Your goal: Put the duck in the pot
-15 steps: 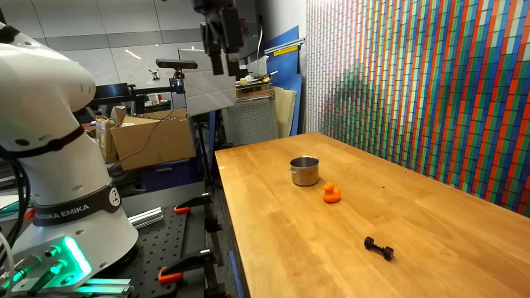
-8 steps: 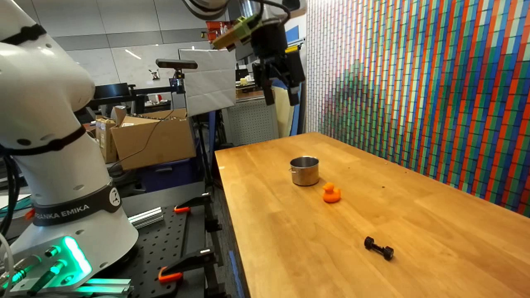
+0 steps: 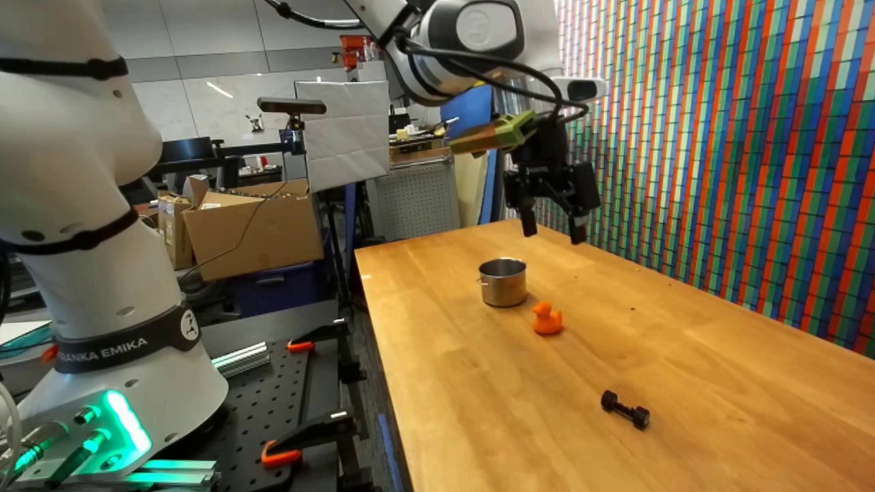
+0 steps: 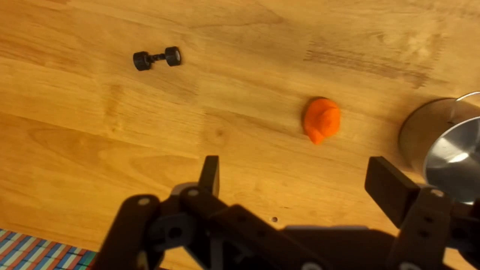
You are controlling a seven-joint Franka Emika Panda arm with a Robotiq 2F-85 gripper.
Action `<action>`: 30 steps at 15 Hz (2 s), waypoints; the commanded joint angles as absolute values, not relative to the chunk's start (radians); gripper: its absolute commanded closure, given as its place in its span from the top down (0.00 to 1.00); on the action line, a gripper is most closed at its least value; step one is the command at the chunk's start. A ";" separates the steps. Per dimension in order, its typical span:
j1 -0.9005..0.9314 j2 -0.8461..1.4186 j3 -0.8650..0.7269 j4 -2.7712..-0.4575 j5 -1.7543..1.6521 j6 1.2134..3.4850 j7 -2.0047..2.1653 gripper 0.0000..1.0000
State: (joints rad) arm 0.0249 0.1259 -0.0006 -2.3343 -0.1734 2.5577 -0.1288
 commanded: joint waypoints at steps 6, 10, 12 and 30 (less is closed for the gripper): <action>0.065 0.403 -0.003 -2.241 -0.177 2.644 0.033 1.00; 0.107 0.442 -0.015 -2.257 -0.197 2.709 0.083 1.00; 0.131 0.457 -0.021 -2.262 -0.201 2.742 0.109 1.00; 0.245 0.468 -0.107 -2.285 -0.208 2.871 0.147 0.16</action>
